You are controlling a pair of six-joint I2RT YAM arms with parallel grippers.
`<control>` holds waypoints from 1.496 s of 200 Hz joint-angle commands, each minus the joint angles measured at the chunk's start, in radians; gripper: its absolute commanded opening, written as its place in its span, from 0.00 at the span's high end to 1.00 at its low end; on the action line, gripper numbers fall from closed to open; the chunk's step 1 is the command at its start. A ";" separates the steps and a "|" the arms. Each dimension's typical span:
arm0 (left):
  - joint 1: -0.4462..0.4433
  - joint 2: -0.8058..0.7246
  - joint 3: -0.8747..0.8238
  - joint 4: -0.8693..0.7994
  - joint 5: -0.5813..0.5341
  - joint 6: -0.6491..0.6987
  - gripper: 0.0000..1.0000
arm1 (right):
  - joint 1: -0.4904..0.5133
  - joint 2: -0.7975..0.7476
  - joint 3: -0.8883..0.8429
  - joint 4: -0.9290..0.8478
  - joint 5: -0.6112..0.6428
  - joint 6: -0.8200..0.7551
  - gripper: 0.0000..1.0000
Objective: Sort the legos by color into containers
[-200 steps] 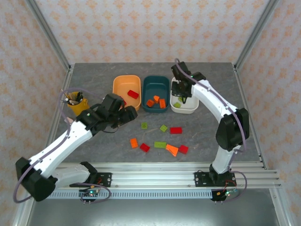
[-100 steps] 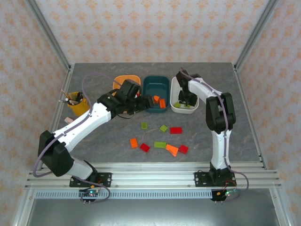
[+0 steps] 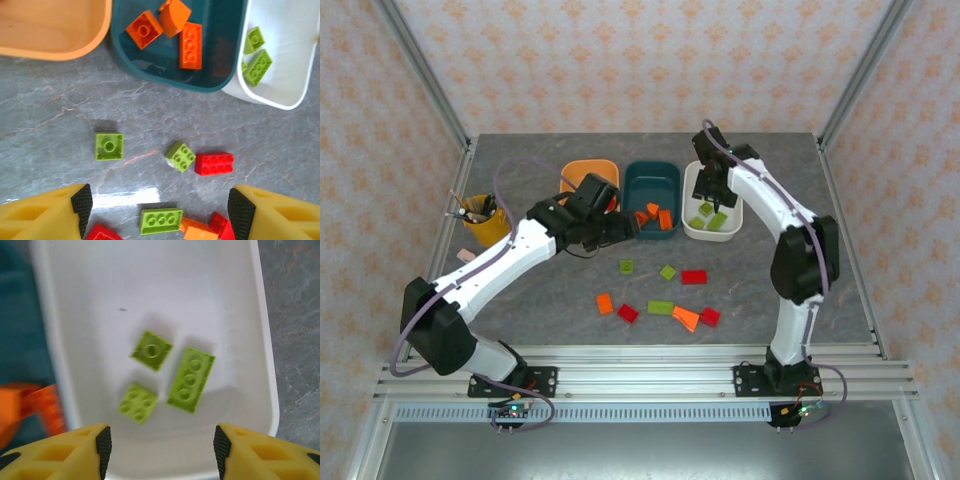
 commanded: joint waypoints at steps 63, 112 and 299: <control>-0.113 -0.112 -0.218 -0.160 -0.005 -0.174 0.26 | 0.168 -0.586 -0.489 0.122 -0.464 -0.034 0.27; -0.249 -0.104 -0.344 -0.021 -0.034 -0.619 0.24 | 0.303 -0.819 -0.793 0.220 -0.665 0.045 0.20; -0.358 0.203 -0.342 0.142 -0.092 -1.034 0.40 | 0.315 -1.038 -0.910 0.188 -0.633 0.117 0.10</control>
